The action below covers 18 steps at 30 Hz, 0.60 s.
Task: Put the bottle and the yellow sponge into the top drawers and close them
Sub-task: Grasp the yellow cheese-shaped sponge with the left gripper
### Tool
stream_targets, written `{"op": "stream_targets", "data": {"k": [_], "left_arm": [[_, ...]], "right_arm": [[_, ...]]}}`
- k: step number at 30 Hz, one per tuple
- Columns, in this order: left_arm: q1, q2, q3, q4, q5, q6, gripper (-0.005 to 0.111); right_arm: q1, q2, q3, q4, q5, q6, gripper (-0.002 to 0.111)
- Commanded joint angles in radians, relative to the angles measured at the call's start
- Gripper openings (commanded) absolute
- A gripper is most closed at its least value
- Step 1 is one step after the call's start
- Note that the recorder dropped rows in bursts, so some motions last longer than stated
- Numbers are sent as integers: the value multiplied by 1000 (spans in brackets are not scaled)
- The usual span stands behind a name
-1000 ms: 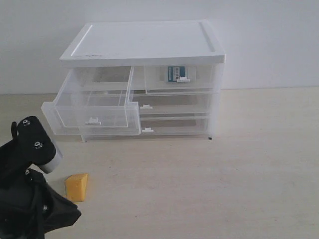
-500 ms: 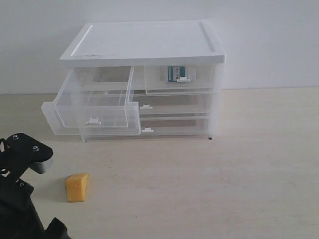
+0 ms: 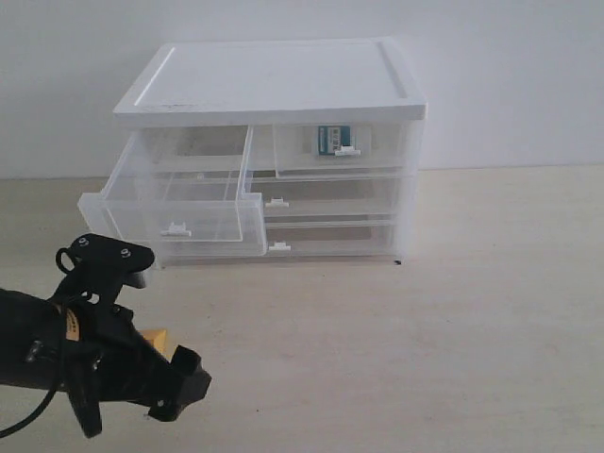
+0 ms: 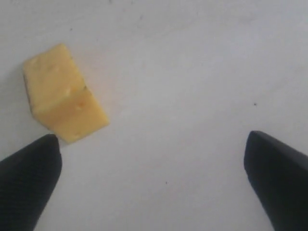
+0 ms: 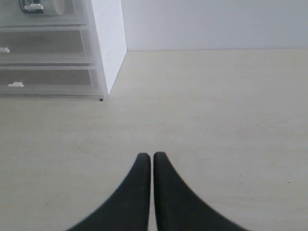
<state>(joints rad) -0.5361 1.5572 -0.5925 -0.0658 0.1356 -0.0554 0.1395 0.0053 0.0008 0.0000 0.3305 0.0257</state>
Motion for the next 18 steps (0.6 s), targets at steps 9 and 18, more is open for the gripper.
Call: {"op": "stream_targets", "data": {"k": [9,18], "left_arm": [[27,31,-73,167,116,-102,89],[78,43,-78,524,124,-546,89]], "right_arm": [[-1,-5,-1,-7,-9,-4,0],[-1,-5,-1,-7,-9,-4,0]]}}
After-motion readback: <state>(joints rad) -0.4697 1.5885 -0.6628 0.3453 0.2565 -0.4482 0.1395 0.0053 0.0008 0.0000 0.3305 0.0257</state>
